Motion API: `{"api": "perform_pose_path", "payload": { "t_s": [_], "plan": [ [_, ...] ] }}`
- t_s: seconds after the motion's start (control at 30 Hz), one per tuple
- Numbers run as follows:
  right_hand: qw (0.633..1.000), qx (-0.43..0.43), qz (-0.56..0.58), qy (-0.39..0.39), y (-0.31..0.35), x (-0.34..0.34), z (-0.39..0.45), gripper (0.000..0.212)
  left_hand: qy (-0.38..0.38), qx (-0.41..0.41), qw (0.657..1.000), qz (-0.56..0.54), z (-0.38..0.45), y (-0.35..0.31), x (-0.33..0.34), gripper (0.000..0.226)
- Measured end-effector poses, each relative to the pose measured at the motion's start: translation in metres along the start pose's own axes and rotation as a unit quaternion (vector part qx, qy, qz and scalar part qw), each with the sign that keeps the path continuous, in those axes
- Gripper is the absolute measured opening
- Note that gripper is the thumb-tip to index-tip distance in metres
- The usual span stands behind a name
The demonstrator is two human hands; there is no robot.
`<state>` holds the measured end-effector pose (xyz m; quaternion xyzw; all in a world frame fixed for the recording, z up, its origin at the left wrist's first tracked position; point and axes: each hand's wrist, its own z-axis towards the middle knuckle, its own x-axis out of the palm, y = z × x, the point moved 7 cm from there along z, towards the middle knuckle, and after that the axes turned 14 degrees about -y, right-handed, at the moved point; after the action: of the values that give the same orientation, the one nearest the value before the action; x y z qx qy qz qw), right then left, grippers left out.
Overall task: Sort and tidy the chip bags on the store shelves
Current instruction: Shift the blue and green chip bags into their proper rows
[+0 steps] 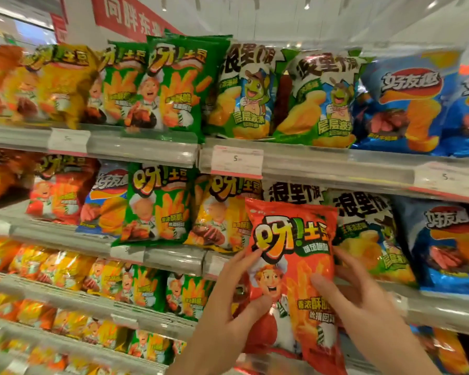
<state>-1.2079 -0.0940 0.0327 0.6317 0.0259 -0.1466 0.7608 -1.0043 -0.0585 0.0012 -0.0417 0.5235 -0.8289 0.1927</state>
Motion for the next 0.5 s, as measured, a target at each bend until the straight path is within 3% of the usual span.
{"api": "perform_pose_path", "payload": {
  "t_s": [0.27,0.5],
  "plan": [
    [1.000,0.006,0.012,0.023,0.038,0.149,-0.053,0.085,-0.029,-0.014,0.999,0.009,0.006,0.038,-0.164,0.065],
    [0.996,-0.020,0.024,0.088,0.080,0.291,-0.080,0.073,-0.075,-0.020,0.996,0.033,0.020,0.057,-0.308,0.060]
  ]
}}
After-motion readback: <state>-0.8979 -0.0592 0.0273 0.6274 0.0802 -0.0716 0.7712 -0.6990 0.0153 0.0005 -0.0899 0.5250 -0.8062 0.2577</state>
